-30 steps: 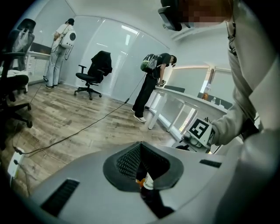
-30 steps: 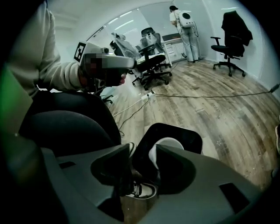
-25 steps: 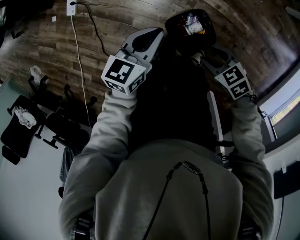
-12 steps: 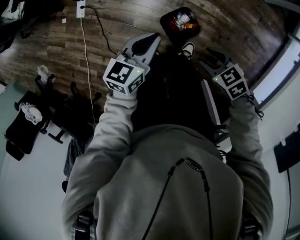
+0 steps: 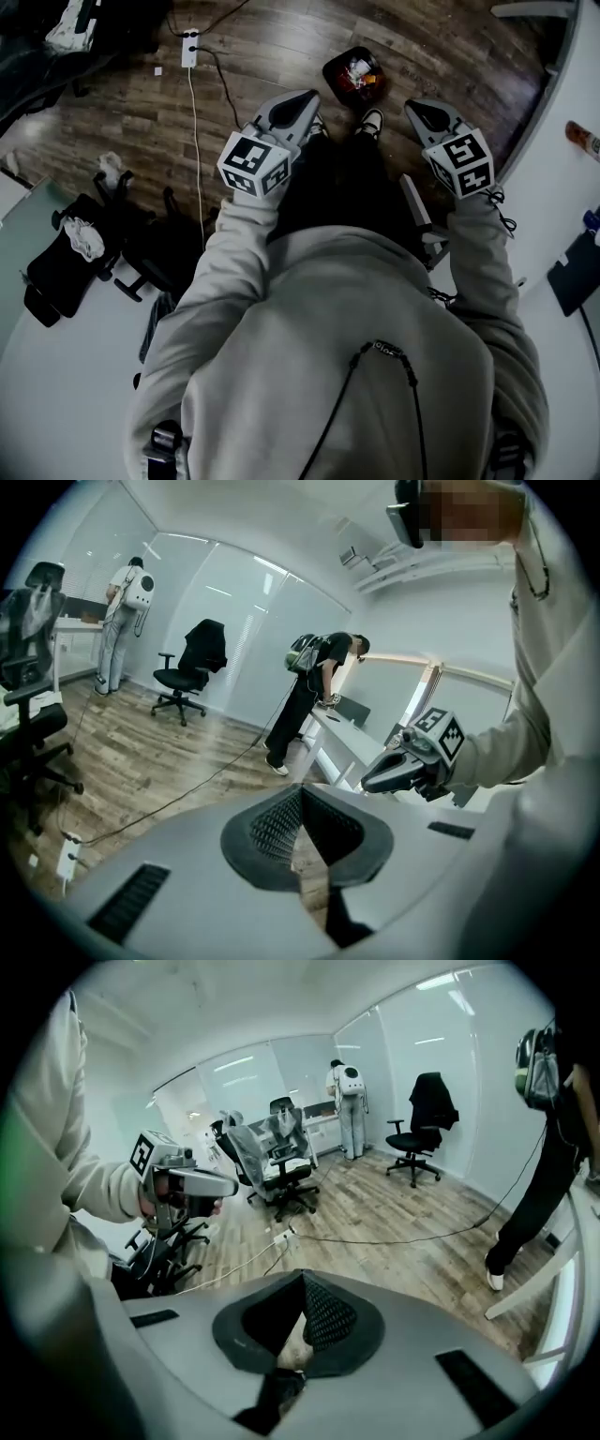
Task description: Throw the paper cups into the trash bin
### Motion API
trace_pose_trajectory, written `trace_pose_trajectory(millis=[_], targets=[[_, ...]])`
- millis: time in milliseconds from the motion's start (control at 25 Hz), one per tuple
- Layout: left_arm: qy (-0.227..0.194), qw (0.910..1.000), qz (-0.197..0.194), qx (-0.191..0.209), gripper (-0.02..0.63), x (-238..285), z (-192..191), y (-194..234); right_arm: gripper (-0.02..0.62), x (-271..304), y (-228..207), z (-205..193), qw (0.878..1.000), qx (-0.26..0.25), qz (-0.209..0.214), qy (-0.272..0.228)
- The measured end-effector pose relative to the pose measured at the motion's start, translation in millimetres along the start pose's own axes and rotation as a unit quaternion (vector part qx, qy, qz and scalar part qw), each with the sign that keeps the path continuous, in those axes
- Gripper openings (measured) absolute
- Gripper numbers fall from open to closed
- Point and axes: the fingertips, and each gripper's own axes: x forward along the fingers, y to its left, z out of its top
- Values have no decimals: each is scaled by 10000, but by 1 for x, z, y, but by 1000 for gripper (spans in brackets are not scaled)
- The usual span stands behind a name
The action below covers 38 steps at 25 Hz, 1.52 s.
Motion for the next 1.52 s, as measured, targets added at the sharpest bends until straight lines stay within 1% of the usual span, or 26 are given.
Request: trace_pose_trajectory(millis=[160, 280, 360, 520, 640, 720, 840, 960, 1000, 1080, 1160, 1240, 1280, 1360, 1440, 1520], targets=[[-216, 9996, 3, 205, 2, -12, 34, -1, 18, -22, -3, 35, 9992, -177, -291, -212], [-217, 9989, -12, 414, 2, -19, 42, -12, 18, -36, 1, 38, 9982, -376, -440, -159], [-242, 9983, -36, 520, 2, -21, 46, -15, 18, -39, 0, 40, 9979, -381, -498, -169], [-419, 9972, -48, 610, 2, -29, 64, -13, 18, -44, 5, 61, 9971, -261, -555, -454], [-702, 9946, -97, 755, 2, -36, 99, -16, 18, -61, 8, 90, 9943, -233, -651, -806], [-907, 9912, -123, 957, 2, -43, 129, -20, 18, -79, 9, 119, 9905, -368, -798, -1058], [-1204, 9847, -138, 1253, 2, -57, 176, -29, 18, -113, 7, 160, 9824, -654, -1089, -1369], [-1408, 9746, -149, 1734, 2, -70, 222, -37, 18, -155, 11, 203, 9709, -816, -1346, -1807], [-1460, 9720, -156, 1836, 2, -74, 237, -40, 18, -169, 15, 215, 9663, -887, -1426, -1950], [-1622, 9684, -221, 1882, 2, -81, 265, -52, 18, -195, 22, 234, 9566, -986, -1566, -2253], [-1809, 9630, -323, 1974, 2, -86, 289, -68, 18, -220, 25, 251, 9454, -884, -1627, -2682], [-1956, 9566, -399, 2124, 2, -91, 305, -84, 18, -243, 24, 266, 9334, -658, -1653, -3117], [-2005, 9541, -423, 2183, 2, -93, 310, -91, 18, -253, 24, 271, 9290, -567, -1680, -3249], [-2074, 9503, -460, 2274, 2, -96, 317, -102, 18, -268, 22, 277, 9236, -520, -1786, -3352], [-2143, 9471, -479, 2342, 2, -98, 326, -108, 18, -279, 24, 285, 9189, -617, -1886, -3409], [-2183, 9453, -474, 2375, 2, -100, 332, -109, 18, -281, 29, 290, 9165, -738, -1891, -3446]])
